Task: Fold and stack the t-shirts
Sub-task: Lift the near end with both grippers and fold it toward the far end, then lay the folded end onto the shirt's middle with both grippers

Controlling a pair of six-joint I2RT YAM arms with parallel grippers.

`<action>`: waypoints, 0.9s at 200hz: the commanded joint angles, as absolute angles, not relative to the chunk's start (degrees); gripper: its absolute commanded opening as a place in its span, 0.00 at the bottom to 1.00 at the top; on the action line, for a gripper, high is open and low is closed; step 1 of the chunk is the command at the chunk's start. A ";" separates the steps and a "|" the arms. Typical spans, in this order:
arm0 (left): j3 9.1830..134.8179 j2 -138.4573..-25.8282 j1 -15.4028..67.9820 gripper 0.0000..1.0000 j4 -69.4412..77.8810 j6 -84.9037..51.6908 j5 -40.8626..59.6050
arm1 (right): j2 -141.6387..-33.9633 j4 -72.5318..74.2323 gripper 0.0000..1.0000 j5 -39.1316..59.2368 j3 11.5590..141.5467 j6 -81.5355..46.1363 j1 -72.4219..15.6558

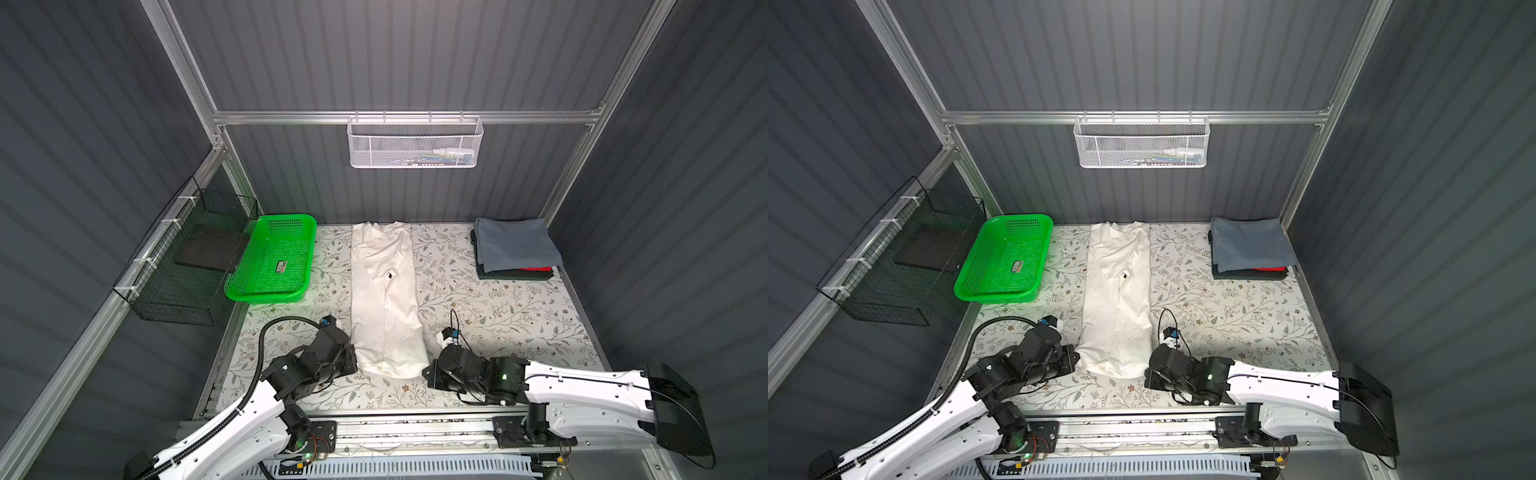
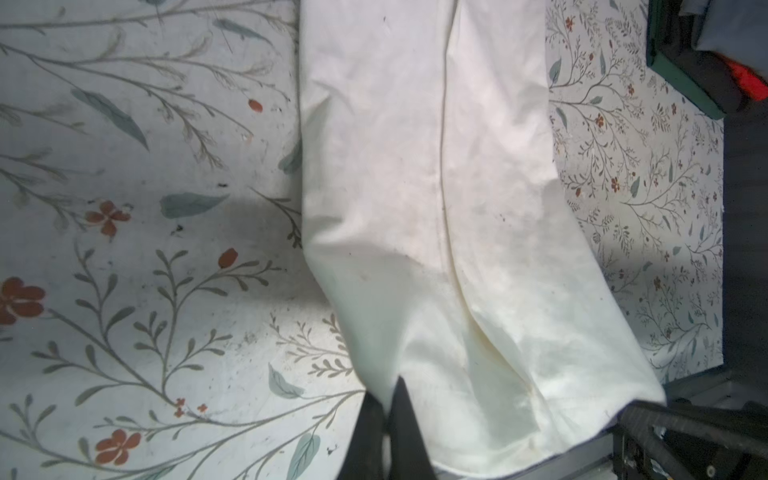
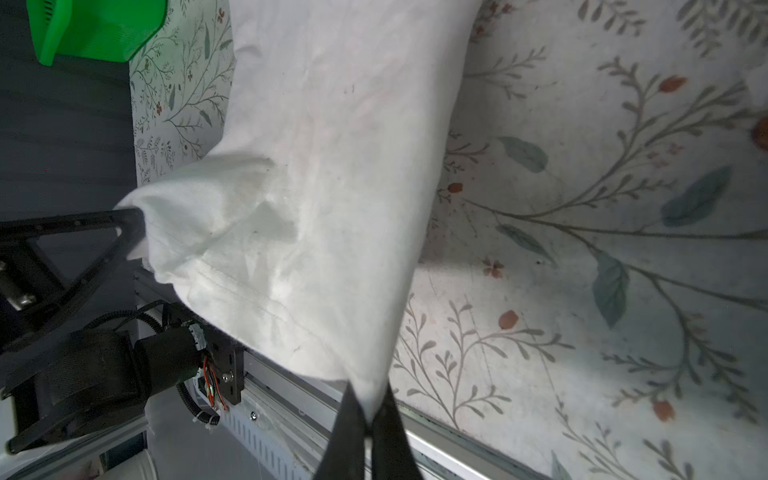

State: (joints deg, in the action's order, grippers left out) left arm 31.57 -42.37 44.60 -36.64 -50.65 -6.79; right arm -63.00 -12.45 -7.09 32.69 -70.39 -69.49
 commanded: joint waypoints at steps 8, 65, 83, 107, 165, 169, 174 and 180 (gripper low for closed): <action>35.20 -44.35 44.82 0.00 -37.10 -49.45 -12.37 | -62.34 -15.01 0.00 -9.07 33.51 -70.81 -67.87; 40.59 -54.71 44.74 0.00 -33.66 -47.31 -15.56 | -61.57 -13.64 0.00 -2.41 34.72 -66.38 -59.31; 43.04 -57.31 44.60 0.00 -33.12 -46.47 -17.44 | -63.18 -13.31 0.00 1.09 36.71 -63.46 -55.14; 46.28 -60.85 42.74 0.00 -33.00 -44.26 -18.64 | -67.50 -13.40 0.00 5.89 40.08 -59.50 -50.02; 50.60 -70.05 34.27 0.00 -28.35 -40.18 -12.66 | -76.70 -13.84 0.00 14.73 47.66 -52.56 -41.21; 50.88 -70.55 33.99 0.00 -28.07 -39.93 -12.65 | -77.27 -13.88 0.00 15.18 48.07 -52.18 -40.76; 51.18 -71.24 33.64 0.00 -27.83 -39.64 -12.79 | -77.99 -13.79 0.00 15.77 48.54 -51.74 -40.09; 51.60 -72.07 33.29 0.00 -27.52 -39.34 -12.90 | -78.93 -13.69 0.00 16.43 49.12 -51.19 -39.39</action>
State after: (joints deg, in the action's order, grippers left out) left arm 48.93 -70.00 34.85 -29.23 -42.30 -13.47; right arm -76.27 -12.88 11.88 46.63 -55.44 -41.87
